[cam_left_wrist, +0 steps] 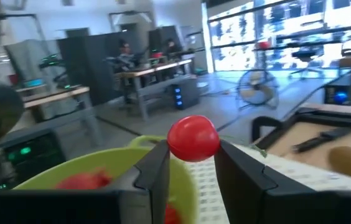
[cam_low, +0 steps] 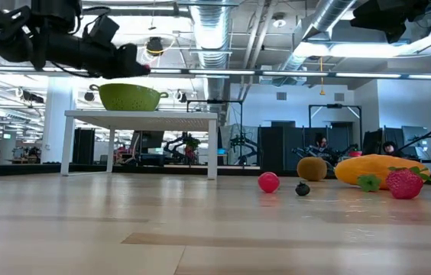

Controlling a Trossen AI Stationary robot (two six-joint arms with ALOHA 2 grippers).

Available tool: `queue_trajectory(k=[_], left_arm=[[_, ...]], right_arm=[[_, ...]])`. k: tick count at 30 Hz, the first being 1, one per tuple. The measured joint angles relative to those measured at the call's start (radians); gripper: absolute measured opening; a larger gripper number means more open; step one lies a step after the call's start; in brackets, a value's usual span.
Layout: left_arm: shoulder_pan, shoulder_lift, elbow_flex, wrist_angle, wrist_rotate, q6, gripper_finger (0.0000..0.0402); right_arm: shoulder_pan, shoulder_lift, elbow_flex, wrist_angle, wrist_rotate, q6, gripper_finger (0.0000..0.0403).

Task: Pick & Place Fruit
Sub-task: Put the red cherry into the green strainer bowl on the shelf

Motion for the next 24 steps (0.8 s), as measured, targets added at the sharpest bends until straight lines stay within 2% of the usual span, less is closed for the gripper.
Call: queue_trajectory(k=[8, 14, 24], left_arm=[[0.058, -0.001, -0.024, -0.001, -0.098, 0.001, 0.0111], [0.057, -0.001, -0.026, -0.003, -0.108, -0.001, 0.0114], [0.057, 0.000, -0.026, -0.005, -0.108, -0.001, 0.0180]], right_arm=[[0.000, 0.000, 0.000, 0.000, 0.000, 0.000, 0.0116], [0.000, 0.000, 0.000, 0.000, 0.000, 0.000, 0.0116], [0.000, 0.000, 0.000, 0.000, 0.000, 0.000, 0.0116]])
